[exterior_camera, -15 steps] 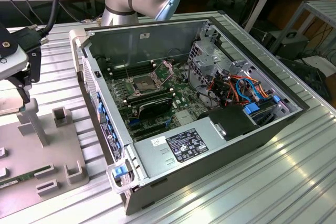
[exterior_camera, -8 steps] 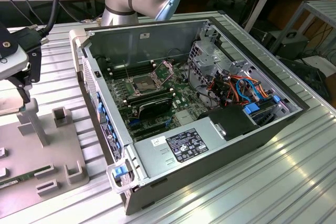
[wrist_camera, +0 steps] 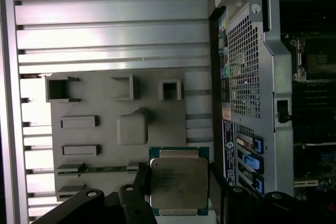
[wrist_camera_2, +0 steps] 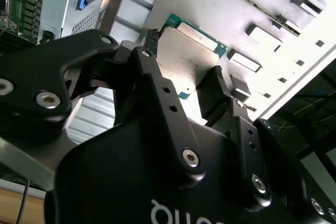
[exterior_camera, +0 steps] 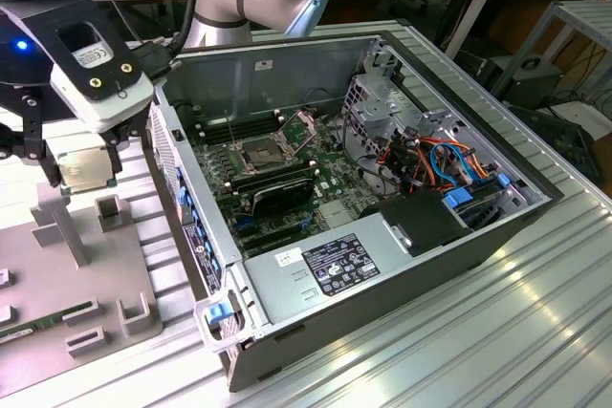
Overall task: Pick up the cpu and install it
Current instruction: 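Pick up the cpu and move it towards the insertion slot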
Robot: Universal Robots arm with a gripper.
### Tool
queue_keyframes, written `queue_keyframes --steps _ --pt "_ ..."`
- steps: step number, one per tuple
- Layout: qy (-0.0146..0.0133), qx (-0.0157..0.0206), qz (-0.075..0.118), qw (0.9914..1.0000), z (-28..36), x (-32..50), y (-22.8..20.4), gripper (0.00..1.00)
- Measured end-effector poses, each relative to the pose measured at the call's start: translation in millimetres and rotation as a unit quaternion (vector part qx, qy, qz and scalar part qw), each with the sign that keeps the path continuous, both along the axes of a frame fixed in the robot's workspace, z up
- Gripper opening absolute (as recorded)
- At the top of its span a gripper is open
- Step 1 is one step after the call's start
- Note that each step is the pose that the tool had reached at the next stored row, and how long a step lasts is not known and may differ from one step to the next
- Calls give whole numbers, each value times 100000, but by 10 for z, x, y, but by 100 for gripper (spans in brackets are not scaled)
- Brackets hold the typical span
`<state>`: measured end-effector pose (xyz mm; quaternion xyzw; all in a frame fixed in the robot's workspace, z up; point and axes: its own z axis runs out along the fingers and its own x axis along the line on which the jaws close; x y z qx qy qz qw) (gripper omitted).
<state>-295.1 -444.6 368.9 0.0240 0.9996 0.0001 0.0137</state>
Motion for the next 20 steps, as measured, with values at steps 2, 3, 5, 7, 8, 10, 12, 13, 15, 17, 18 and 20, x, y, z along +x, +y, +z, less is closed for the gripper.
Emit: queue_keyframes --steps 2,3,5,7,8,10,12,13,15,17,18,20 --pt "1 -2 0 100000 0 17 0 55" --pt "1 -1 -1 100000 0 28 0 55" --pt "-1 1 0 100000 0 59 0 55" --pt "1 -1 3 100000 0 75 0 55" --pt "0 0 2 100000 0 82 0 55" --pt "2 -2 -6 100000 0 90 0 55" --pt "1 -2 2 100000 0 93 0 55" --pt "2 -1 -1 100000 0 94 0 55" --pt "2 -3 -2 100000 0 94 0 55" --pt "3 -5 2 100000 0 94 0 55" --pt "1 0 0 100000 0 94 0 55" --pt "0 -1 -1 100000 0 94 0 55"
